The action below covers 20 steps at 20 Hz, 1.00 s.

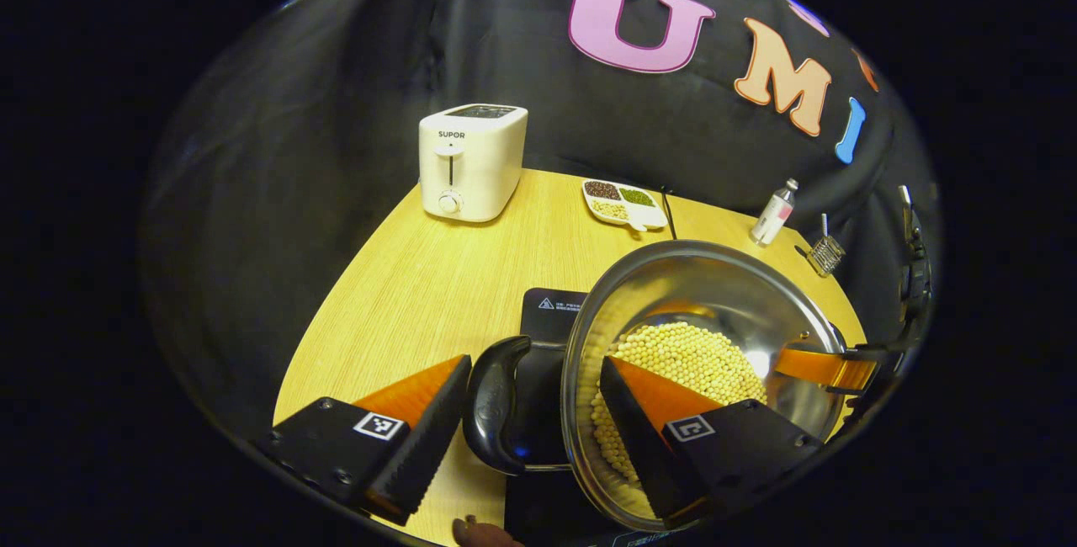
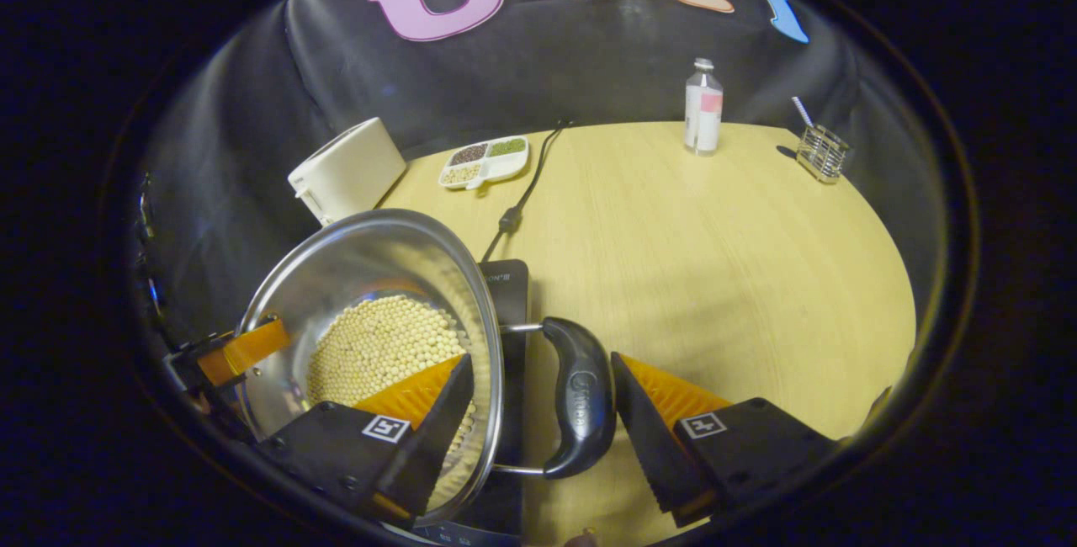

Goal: First push the handle of the pot to place it horizontally, then grasp the pot with both hands and set it on the induction cooktop.

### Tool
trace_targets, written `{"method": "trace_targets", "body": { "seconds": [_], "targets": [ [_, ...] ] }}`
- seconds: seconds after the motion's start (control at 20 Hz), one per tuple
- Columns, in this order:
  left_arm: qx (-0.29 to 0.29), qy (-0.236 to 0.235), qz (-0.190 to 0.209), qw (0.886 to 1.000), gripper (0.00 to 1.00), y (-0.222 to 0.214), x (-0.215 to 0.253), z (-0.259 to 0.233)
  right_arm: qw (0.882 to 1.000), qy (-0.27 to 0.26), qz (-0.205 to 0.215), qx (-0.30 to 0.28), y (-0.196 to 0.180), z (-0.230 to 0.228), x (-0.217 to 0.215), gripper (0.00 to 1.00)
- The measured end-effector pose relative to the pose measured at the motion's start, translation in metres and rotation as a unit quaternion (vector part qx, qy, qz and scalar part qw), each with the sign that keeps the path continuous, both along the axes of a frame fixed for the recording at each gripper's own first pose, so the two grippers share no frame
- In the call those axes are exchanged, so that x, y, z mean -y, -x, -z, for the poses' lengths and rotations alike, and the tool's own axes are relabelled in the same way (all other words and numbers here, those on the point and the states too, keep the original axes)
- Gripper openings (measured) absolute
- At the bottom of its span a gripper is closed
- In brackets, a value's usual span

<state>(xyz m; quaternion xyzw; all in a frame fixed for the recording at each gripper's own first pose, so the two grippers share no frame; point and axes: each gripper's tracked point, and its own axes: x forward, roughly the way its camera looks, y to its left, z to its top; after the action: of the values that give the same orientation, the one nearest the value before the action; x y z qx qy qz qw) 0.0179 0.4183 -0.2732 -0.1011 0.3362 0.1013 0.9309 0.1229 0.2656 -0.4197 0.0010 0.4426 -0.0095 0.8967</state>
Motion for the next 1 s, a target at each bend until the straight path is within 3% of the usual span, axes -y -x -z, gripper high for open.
{"method": "trace_targets", "body": {
  "seconds": [0.25,0.35,0.45,0.5,0.55,0.85,1.0],
  "targets": [
    [0.003,0.002,0.002,1.000,0.98,-0.002,0.003,-0.002,1.000,-0.002,-0.002,0.007,-0.003,-0.005,0.001,1.00],
    [0.011,-0.005,0.005,1.000,0.98,-0.004,0.004,-0.008,1.000,-0.009,-0.007,0.011,-0.005,-0.007,-0.003,0.95],
    [0.023,-0.023,0.005,0.999,0.98,-0.008,0.002,-0.017,1.000,-0.014,-0.010,0.023,-0.008,-0.014,-0.005,1.00],
    [0.032,-0.033,0.007,0.999,0.98,-0.011,0.001,-0.024,0.999,-0.013,-0.012,0.031,-0.009,-0.019,-0.004,0.95],
    [0.041,-0.048,0.002,0.998,0.98,-0.011,-0.002,-0.030,0.999,-0.014,-0.015,0.040,-0.012,-0.026,-0.004,1.00],
    [0.118,-0.123,-0.015,0.985,0.97,-0.015,-0.002,-0.092,0.989,-0.033,-0.035,0.140,-0.027,-0.100,-0.003,0.94],
    [0.163,-0.171,-0.043,0.971,0.97,-0.008,0.001,-0.139,0.978,-0.051,-0.059,0.194,-0.025,-0.155,-0.003,0.94]
  ]
}}
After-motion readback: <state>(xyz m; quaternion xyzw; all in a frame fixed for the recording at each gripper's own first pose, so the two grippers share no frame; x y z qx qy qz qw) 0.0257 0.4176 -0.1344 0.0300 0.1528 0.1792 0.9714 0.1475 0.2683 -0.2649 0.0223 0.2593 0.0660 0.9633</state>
